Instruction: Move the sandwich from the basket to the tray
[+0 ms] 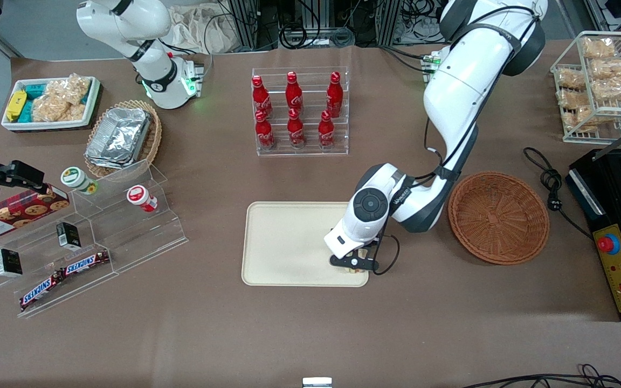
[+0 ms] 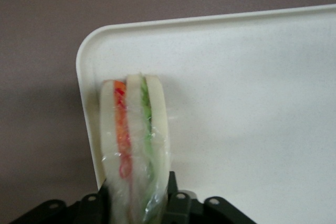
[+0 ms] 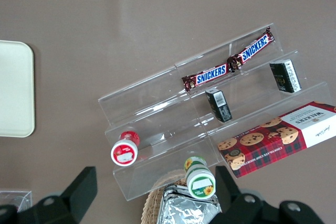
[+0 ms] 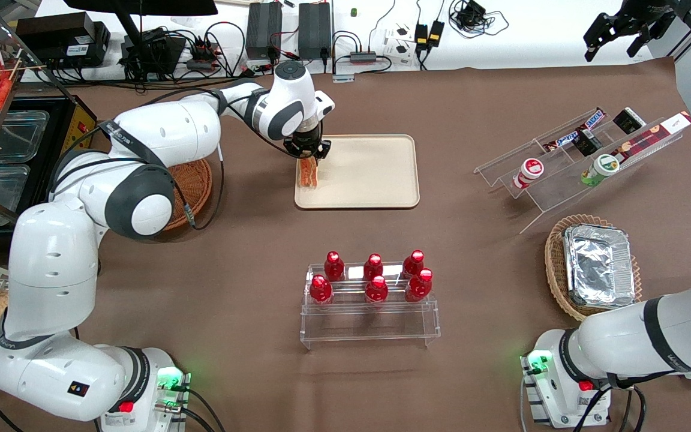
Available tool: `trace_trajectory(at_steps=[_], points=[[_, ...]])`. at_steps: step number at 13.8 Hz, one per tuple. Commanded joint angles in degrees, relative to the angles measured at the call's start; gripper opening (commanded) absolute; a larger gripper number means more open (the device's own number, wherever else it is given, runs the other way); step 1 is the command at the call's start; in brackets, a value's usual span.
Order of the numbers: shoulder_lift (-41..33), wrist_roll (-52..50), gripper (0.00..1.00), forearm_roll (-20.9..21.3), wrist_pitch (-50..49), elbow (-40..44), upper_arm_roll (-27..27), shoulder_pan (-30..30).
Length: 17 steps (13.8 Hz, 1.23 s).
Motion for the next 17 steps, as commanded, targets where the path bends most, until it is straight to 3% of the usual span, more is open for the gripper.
trace_trajectory(at_steps=[1,4,8,10,13,17], points=[[-1.63,-3.93,1.00,1.38,-3.99,2.17,0.62,-0.80],[-7.25,-3.49,0.99,1.55,-13.48,4.89,0.71,0.07],[-18.05,-2.53,0.99,0.85,-24.37,4.81,0.53,7.44],[-22.81,3.94,0.99,0.76,-29.39,4.46,0.62,12.01],[-26.94,15.64,0.99,0.50,-32.92,4.37,0.53,18.51],[-29.06,17.87,0.99,0.59,-33.37,4.20,0.62,26.60]])
